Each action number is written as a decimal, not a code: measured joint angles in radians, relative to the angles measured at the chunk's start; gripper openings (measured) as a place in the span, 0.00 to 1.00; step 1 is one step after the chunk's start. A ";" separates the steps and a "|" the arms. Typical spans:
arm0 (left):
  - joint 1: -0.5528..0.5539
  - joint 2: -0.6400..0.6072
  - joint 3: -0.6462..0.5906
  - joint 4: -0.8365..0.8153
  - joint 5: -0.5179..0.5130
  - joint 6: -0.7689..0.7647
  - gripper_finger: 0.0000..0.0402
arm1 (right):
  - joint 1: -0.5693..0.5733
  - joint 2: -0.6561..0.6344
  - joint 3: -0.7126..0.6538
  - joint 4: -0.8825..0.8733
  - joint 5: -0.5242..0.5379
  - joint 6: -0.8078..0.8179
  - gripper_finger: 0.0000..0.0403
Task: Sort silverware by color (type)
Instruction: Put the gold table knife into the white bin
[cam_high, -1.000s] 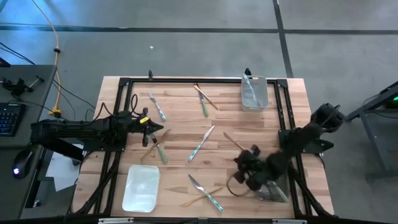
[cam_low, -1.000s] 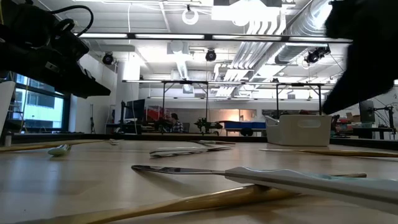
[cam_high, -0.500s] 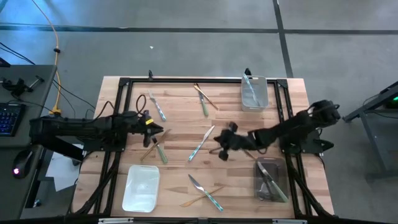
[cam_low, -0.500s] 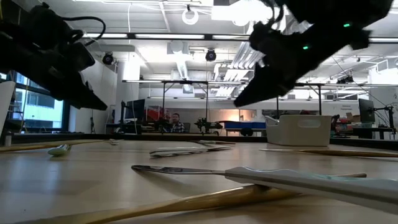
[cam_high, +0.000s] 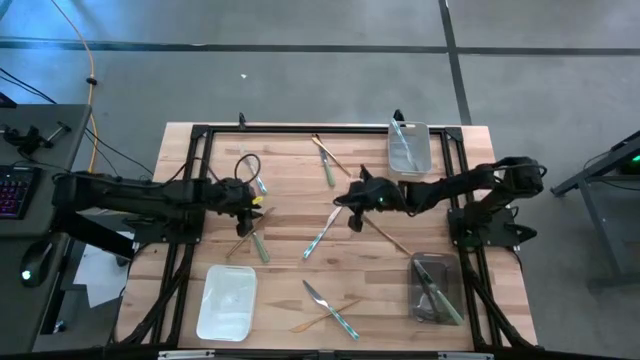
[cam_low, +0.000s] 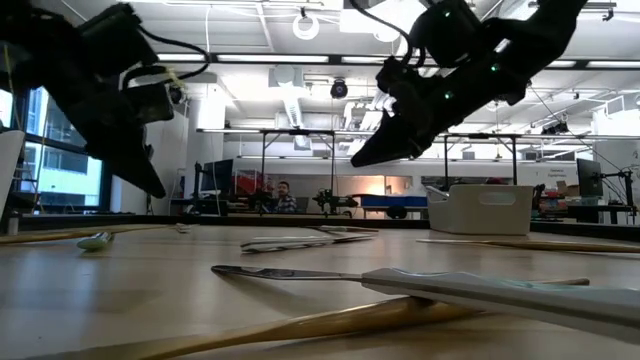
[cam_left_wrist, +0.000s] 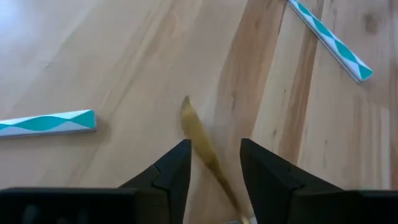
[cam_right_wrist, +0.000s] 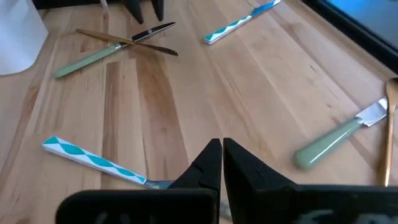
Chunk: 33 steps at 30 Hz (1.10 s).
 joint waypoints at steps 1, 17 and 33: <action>-0.004 0.027 0.025 -0.027 0.004 -0.018 0.33 | -0.014 0.000 0.000 0.001 -0.021 -0.002 0.00; -0.008 0.459 0.274 -0.260 0.036 -0.078 0.33 | -0.179 -0.002 0.000 0.052 -0.201 -0.097 0.00; -0.008 0.544 0.277 -0.276 -0.008 -0.036 0.10 | -0.176 -0.003 0.000 0.097 -0.201 -0.122 0.00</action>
